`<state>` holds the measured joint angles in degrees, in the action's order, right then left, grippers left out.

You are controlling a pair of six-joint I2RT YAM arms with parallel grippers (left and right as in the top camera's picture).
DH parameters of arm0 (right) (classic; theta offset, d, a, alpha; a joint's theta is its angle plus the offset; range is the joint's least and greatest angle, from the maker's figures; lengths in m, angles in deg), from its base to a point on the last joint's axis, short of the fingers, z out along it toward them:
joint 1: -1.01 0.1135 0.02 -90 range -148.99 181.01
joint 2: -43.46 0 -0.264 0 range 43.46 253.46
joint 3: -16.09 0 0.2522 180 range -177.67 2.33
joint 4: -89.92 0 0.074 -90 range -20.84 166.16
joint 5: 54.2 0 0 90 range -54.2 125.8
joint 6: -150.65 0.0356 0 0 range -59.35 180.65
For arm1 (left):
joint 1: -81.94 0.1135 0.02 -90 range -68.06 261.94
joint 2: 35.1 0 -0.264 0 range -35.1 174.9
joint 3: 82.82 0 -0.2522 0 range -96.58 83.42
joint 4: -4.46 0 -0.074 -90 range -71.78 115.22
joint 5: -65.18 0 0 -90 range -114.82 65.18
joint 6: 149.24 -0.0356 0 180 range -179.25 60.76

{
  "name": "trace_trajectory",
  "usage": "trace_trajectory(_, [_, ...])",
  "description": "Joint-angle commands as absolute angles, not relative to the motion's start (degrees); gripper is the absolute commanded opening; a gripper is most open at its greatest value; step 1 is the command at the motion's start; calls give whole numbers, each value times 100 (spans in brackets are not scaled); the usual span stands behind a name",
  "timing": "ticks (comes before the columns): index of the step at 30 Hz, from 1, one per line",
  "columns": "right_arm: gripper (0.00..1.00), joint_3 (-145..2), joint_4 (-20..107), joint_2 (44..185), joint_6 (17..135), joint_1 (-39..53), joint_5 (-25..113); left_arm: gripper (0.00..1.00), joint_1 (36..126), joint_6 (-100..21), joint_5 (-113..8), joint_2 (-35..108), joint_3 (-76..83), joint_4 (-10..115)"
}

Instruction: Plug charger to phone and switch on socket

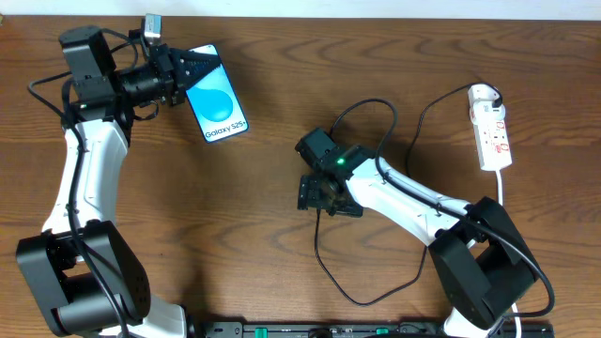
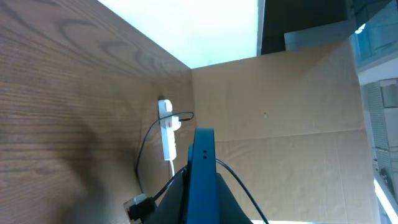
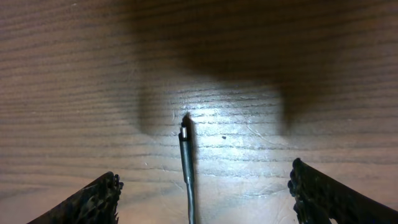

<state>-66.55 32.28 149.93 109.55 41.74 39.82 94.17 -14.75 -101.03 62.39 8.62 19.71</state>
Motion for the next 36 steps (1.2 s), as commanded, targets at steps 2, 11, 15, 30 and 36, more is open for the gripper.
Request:
trace_trajectory(2, [85, -6515, 3355, 15155, 11126, 4292, 3874, 7, 9430, -1576, -10282, 6071, 735, 1947])
trace_trajectory(11, [81, -6513, 3421, 15341, 11143, 4311, 3938, 7, 9430, -1576, -10282, 6071, 735, 1947])
trace_trajectory(15, [79, -6513, 3418, 15341, 11143, 4311, 3938, 8, 9430, -1576, -10280, 6071, 735, 1947])
trace_trajectory(30, [72, -6513, 3307, 15341, 11141, 4373, 3870, 7, 9432, -1576, -10267, 6071, 735, 1945])
trace_trajectory(36, [72, -6515, 3178, 15341, 11141, 4381, 3818, 8, 9432, -1576, -10238, 6071, 735, 1945])
